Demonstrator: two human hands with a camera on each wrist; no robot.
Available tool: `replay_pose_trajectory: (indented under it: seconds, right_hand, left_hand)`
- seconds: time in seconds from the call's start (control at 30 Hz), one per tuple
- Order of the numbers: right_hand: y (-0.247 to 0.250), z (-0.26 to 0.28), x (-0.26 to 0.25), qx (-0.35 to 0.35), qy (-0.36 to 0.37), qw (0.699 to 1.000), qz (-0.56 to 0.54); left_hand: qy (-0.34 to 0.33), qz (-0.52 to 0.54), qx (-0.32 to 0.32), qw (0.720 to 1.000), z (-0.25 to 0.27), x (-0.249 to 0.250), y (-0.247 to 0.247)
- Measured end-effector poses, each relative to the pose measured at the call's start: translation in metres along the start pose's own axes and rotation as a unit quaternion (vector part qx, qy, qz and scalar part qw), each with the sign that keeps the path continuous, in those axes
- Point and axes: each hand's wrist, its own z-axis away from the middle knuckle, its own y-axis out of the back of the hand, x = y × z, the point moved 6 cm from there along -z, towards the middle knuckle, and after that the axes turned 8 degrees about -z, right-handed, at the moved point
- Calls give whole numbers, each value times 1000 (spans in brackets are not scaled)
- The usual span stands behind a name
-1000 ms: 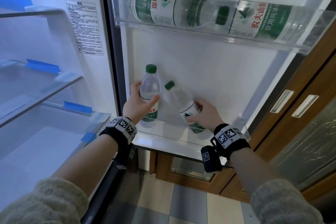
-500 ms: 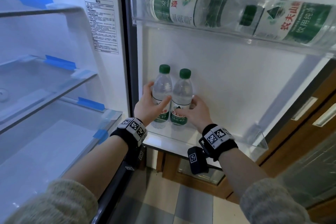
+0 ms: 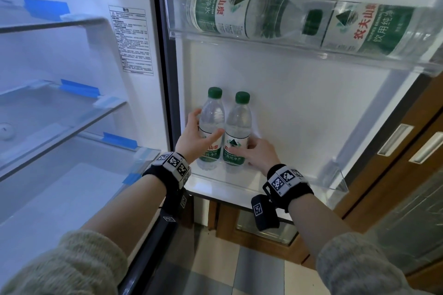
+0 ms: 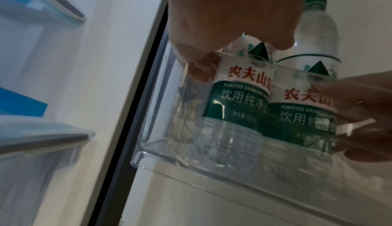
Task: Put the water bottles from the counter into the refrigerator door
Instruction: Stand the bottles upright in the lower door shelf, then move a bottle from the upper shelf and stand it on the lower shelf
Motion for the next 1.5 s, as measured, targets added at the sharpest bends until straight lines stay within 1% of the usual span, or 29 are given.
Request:
replay_pose_trajectory:
  seconds: [0.1,0.17,0.27,0.33,0.37,0.4,0.43,0.5,0.57,0.63,0.73,0.83,0.9,1.0,1.03,1.07,1.1,1.13,1.2,1.27,1.3,1.33,1.4,1.5]
  right_hand:
    - [-1,2,-2,-24,-7,999,-21]
    - [-2,3,-4,-33,1,999,-19]
    - [0,1,-3,-37,11,999,16]
    - [4,0,-2,-17,12,999,50]
    - [7,0,-4,2,17,998,62]
    - [11,2,-9,29,26,997,65]
    - [15,4,-17,60,44,995,61]
    - [22,13,-38,126,101,986,42]
    - [26,25,-61,186,172,967,11]
    - [26,35,-86,221,249,943,0]
    - [26,48,-132,218,380,899,-4]
    - [34,66,-185,227,506,832,1]
    - [45,75,-217,244,557,794,9]
    - [61,84,-261,275,585,759,73]
    - [65,85,-275,285,582,754,107]
    - [70,85,-288,290,568,756,143]
    - [74,82,-300,290,540,769,180]
    - [79,77,-309,283,498,790,219]
    - [88,58,-322,252,396,839,277]
    - [92,39,-327,195,301,883,303]
    - [91,30,-326,160,257,900,313]
    - [89,20,-324,127,217,910,329]
    - [85,9,-321,87,161,916,356]
    - [86,13,-325,63,124,909,393]
  left_hand:
    - [2,33,-14,999,1,2,1]
    - [1,50,-20,999,1,4,2]
    - [12,69,-29,997,1,5,4]
    - [17,78,-23,997,1,5,8]
    - [13,77,-9,997,2,6,10]
    - [2,71,19,997,3,8,15]
    - [-14,57,60,996,5,11,21]
    - [-53,33,152,986,11,21,35]
    - [-90,40,211,972,16,32,47]
    - [-126,56,247,959,17,46,57]
    - [-182,70,280,940,19,80,74]
    - [-228,76,299,923,17,117,92]
    - [-270,77,305,910,17,142,103]
    - [-333,33,329,883,15,178,119]
    - [-346,8,346,872,14,189,124]
    - [-357,-16,362,861,13,199,130]
    - [-365,-37,371,853,10,208,134]
    - [-367,-57,374,850,7,217,138]
    - [-345,-93,366,859,-2,231,144]
    - [-295,-143,352,877,-11,240,145]
    - [-266,-161,338,888,-15,241,145]
    - [-243,-167,323,899,-18,241,144]
    - [-209,-161,308,914,-22,238,143]
    - [-182,-157,310,920,-21,233,142]
